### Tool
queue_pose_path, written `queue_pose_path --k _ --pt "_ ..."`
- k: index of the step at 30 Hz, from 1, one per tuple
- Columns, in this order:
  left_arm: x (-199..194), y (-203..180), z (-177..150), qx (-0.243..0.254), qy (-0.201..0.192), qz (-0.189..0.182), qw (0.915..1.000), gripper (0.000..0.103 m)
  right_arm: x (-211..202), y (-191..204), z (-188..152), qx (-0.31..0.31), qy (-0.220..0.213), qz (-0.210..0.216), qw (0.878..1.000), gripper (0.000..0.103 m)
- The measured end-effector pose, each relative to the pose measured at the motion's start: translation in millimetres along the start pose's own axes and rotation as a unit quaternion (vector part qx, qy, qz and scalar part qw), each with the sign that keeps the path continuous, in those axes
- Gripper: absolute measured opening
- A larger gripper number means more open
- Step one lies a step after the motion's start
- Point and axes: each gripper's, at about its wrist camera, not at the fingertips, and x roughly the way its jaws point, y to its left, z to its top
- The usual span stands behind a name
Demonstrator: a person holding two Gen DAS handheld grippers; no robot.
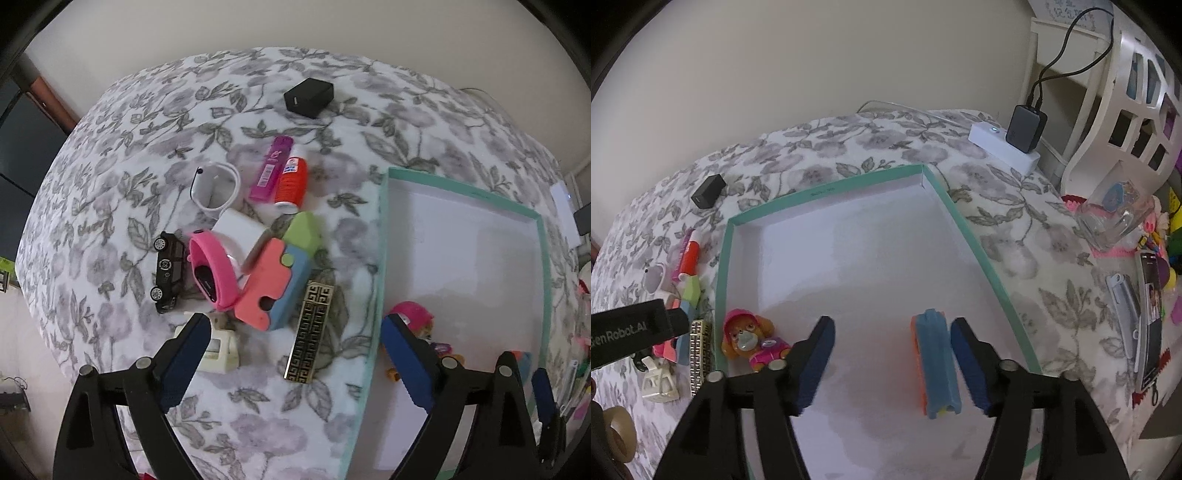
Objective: Organize rigid objects
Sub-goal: 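Lower the puppy into the tray with the left tool while the right tool releases the phone there, then move both tools back to the pile and grasp the black-gold bar with the right tool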
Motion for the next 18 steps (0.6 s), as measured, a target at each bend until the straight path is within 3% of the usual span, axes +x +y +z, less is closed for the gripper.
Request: queue_pose_path --k 7,14,18 --pt "4.2 7.6 1.3 -0.006 0.005 -0.003 1.0 0.094 7.0 -8.9 -1.8 0.024 0.017 0.006 1.0 0.082" --pt "14.4 36.4 7.9 -0.05 0.024 -0.002 0.9984 0.094 11.4 -12.6 -4.0 0.037 0.026 0.013 0.999 0.103" --pt "10.0 50.4 14.5 -0.065 0.012 0.012 0.9977 0.095 13.3 -11.9 -5.7 0.044 0.025 0.03 0.998 0.103"
